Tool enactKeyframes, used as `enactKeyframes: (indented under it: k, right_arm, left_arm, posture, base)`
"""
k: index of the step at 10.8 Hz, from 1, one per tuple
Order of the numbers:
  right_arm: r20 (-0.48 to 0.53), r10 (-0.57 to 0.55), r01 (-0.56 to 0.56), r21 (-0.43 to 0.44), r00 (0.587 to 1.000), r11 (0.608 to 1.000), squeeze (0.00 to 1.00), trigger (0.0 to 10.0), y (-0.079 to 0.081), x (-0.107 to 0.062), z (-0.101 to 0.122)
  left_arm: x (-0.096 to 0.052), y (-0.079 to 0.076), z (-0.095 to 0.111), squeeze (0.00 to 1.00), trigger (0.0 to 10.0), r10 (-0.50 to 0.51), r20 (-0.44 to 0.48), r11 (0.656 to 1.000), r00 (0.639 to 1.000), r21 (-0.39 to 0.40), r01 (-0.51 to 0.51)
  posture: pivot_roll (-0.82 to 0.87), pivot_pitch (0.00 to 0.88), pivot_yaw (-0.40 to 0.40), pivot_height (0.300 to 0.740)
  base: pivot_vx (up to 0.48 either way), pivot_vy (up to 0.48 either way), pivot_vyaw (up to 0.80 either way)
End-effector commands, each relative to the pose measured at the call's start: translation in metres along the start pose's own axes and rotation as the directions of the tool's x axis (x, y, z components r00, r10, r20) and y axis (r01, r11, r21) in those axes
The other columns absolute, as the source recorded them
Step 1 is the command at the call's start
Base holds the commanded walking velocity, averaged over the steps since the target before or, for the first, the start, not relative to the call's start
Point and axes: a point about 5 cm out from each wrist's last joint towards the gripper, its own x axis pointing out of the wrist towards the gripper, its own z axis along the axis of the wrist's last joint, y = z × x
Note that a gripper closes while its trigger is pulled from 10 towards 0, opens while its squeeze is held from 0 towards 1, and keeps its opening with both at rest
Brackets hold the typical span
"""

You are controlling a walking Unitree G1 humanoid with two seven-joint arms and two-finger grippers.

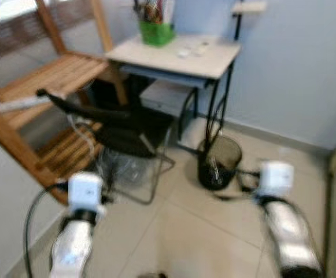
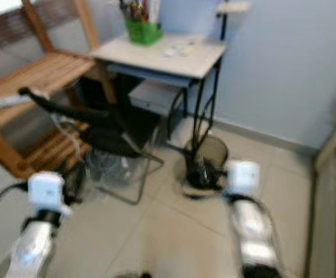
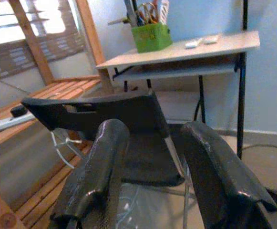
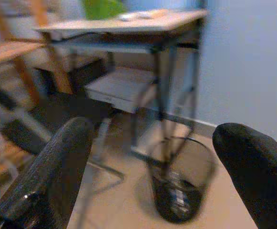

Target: Clean up the room

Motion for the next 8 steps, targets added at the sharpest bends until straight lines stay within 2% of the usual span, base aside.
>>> enactKeyframes:
  k: [1, 2, 6, 8]
  right_arm:
    - [0.015, -0.006, 0.006, -0.011, 1.000, 1.000, 0.00, 10.0, -0.0031, 0.0011, 0.0044]
    - [0.004, 0.005, -0.005, -0.013, 1.000, 1.000, 0.00, 10.0, -0.0006, 0.0022, 0.0022]
    - [-0.018, 0.025, -0.025, -0.016, 1.000, 1.000, 0.00, 10.0, 0.0037, 0.0020, -0.0020]
    - [-0.023, 0.033, -0.033, -0.016, 0.999, 0.999, 0.00, 10.0, 0.0062, 0.0022, -0.0032]
  left_arm:
    - [0.0018, -0.0033, 0.0007, 0.00, 10.0, -0.006, -0.001, 1.000, 1.000, -0.002, 0.006]
    - [0.0060, -0.0038, -0.0026, 0.00, 10.0, 0.037, -0.034, 0.997, 0.999, 0.076, -0.034]
    - [0.0074, -0.0036, -0.0040, 0.00, 10.0, 0.046, -0.052, 0.997, 0.998, 0.070, -0.043]
    - [0.0117, -0.0098, -0.0024, 0.00, 10.0, 0.039, -0.051, 0.997, 0.998, 0.072, -0.035]
  posture:
    - [-0.11, 0.000, 0.128, 0.740]
    - [-0.11, 0.000, 0.126, 0.740]
    - [-0.10, 0.000, 0.126, 0.740]
    - [-0.10, 0.000, 0.125, 0.740]
  base:
    - [0.000, 0.000, 0.54]
    - [0.000, 0.000, 0.54]
    - [0.000, 0.000, 0.54]
    - [0.000, 0.000, 0.53]
